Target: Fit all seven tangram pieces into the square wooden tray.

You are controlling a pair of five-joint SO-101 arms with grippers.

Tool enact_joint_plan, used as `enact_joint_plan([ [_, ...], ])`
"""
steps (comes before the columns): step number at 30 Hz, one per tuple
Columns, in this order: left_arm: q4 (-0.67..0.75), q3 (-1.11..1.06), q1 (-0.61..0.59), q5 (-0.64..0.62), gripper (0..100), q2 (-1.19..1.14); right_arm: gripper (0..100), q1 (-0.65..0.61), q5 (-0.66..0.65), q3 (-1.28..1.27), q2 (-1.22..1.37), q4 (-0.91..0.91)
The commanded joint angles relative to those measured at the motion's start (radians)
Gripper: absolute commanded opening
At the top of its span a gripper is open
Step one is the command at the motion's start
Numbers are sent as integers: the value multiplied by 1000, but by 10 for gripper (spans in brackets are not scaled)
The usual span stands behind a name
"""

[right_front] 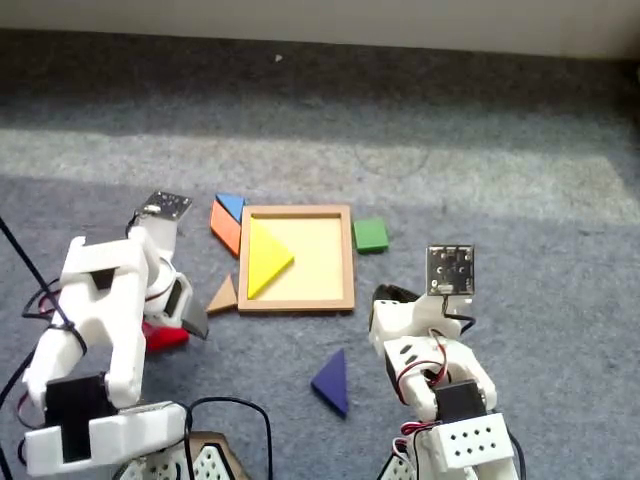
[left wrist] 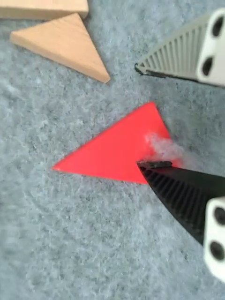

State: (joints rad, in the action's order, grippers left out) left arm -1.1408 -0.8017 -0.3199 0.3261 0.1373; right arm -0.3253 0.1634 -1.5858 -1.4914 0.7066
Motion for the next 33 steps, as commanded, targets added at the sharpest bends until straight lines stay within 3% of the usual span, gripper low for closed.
enact_joint_plan([
  [1,-77,179,-13,8,291,-197,44,10,-9,2,-15,-24],
  [8,-141,280,-15,9,231,-306,44,10,-9,2,-15,-24],
  [27,-121,288,-96,15,278,-305,44,10,-9,2,-15,-24],
  [33,-98,280,-90,15,159,-305,44,10,-9,2,-15,-24],
])
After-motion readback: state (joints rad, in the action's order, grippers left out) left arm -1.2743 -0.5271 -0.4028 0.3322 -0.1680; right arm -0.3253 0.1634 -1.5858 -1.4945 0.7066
